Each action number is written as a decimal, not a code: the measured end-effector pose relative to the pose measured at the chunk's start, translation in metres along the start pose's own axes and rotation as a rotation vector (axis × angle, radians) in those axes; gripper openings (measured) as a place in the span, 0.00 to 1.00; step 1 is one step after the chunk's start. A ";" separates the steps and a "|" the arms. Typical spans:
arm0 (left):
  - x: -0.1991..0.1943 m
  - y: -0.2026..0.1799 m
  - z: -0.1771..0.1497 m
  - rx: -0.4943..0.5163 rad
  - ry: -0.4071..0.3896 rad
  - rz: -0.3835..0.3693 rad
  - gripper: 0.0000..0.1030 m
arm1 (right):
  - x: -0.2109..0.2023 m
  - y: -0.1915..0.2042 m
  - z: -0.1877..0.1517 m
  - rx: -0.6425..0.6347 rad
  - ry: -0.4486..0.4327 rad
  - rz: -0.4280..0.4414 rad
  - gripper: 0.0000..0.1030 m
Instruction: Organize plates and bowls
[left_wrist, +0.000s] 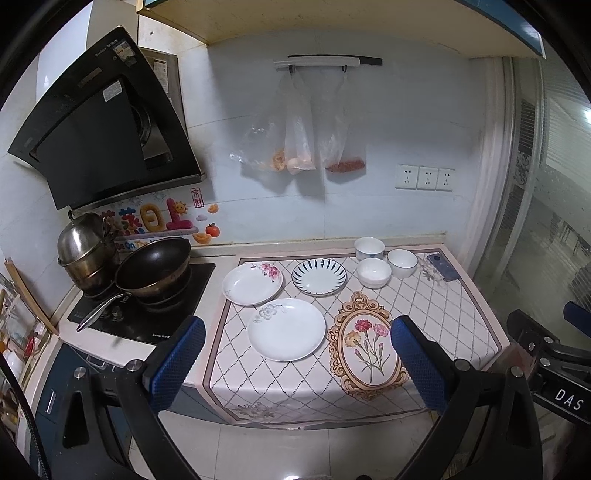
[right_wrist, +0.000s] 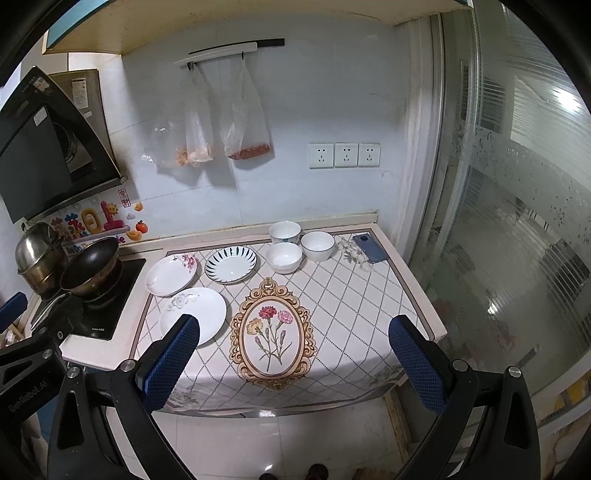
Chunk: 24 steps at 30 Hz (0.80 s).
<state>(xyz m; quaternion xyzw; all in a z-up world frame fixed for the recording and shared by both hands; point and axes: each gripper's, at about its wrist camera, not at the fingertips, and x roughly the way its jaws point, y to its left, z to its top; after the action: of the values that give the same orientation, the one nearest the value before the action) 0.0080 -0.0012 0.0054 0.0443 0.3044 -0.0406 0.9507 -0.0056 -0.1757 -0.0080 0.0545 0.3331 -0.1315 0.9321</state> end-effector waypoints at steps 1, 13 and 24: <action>0.000 0.000 0.000 0.001 0.000 0.000 1.00 | 0.000 0.000 0.000 -0.001 0.001 -0.001 1.00; 0.002 -0.002 0.001 0.002 0.001 0.002 1.00 | 0.002 0.000 0.000 0.005 0.007 0.000 1.00; 0.007 0.002 0.004 0.000 0.006 0.003 1.00 | 0.005 0.000 0.003 0.005 0.011 0.001 1.00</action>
<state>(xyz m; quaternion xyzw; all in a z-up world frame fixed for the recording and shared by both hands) 0.0165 0.0005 0.0046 0.0451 0.3071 -0.0390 0.9498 0.0000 -0.1772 -0.0095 0.0577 0.3379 -0.1315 0.9302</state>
